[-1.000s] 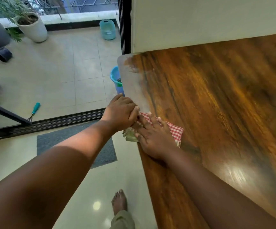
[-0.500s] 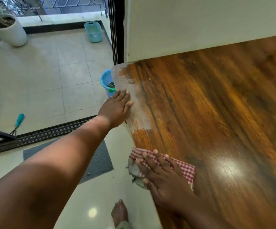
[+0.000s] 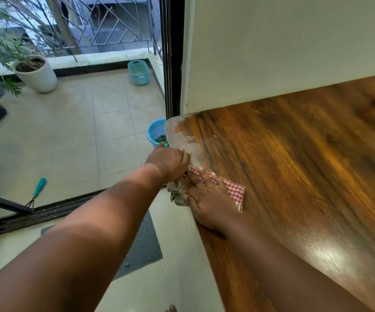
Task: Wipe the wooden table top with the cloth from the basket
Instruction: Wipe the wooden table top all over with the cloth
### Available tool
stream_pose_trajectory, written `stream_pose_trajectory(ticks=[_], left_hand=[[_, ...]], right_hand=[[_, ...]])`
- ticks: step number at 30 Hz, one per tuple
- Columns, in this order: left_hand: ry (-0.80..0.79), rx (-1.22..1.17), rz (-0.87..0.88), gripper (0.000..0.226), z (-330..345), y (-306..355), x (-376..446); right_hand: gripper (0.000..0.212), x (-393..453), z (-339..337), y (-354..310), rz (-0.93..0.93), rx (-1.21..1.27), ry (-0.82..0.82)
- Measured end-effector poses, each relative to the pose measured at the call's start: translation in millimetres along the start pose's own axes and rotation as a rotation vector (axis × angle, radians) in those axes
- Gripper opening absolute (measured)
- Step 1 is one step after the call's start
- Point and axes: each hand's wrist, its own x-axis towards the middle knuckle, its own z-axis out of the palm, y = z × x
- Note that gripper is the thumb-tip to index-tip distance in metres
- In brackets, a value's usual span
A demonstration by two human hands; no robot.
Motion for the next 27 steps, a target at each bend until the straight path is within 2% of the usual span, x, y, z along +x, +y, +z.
stream_pose_trajectory(ticks=[4,8,12,18,22,25,27], left_hand=[[-0.041,0.045,0.039,0.050,-2.7,-0.3,2.6],[-0.017,0.005,0.020,0.050,0.5,0.0,4.9],[0.001,-0.040,0.008,0.046,4.2,-0.9,2.6],[0.016,-0.102,-0.026,0.045,5.0,-0.4,1.1],[0.013,-0.112,-0.064,0.045,1.1,-3.4,6.9],[0.078,-0.133,-0.096,0.042,-2.8,-9.2,20.0],[0.178,-0.215,-0.162,0.040,-15.5,-18.0,33.7]], right_hand=[[0.054,-49.6,3.6,-9.9,0.021,0.088,-0.043],[0.057,-125.3,5.8,-9.5,-0.005,0.015,-0.105],[0.056,-139.7,0.5,-6.6,-0.003,0.014,-0.138],[0.053,-99.5,-9.4,2.9,-0.020,0.048,-0.205],[0.052,-22.5,-8.3,18.3,0.004,0.122,-0.042],[0.053,36.6,-18.0,29.9,0.025,0.080,-0.039],[0.054,66.7,-21.3,35.2,0.041,0.060,-0.034]])
